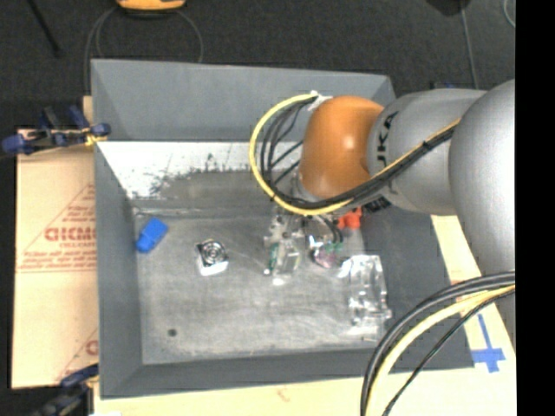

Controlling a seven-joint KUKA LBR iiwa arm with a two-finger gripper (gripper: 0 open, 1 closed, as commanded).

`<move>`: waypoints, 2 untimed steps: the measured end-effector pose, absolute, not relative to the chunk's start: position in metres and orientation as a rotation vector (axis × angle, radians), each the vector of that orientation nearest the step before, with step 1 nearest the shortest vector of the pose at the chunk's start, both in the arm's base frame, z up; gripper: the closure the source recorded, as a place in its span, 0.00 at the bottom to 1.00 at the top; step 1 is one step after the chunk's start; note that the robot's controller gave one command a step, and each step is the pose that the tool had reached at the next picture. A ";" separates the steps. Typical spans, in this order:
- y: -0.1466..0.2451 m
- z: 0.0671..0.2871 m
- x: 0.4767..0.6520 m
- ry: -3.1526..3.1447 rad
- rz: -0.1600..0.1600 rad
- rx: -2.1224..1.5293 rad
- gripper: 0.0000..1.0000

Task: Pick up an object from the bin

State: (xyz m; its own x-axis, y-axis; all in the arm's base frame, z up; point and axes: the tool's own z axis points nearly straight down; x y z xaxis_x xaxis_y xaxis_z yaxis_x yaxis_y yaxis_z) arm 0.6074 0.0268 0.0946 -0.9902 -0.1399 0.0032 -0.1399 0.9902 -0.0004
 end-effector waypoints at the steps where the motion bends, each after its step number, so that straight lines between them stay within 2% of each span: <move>1: -0.003 0.232 0.580 -3.144 0.004 0.236 1.00; 2: 0.010 0.168 0.509 -3.108 -0.001 0.415 1.00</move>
Offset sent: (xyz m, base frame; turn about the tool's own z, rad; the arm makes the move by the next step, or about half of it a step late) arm -0.0295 -0.0272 0.1311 -0.0138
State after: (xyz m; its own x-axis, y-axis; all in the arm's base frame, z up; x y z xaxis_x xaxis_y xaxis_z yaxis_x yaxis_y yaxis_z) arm 0.5088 0.0103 0.1678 -0.9649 -0.2626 0.0055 -0.2626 0.9649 0.0011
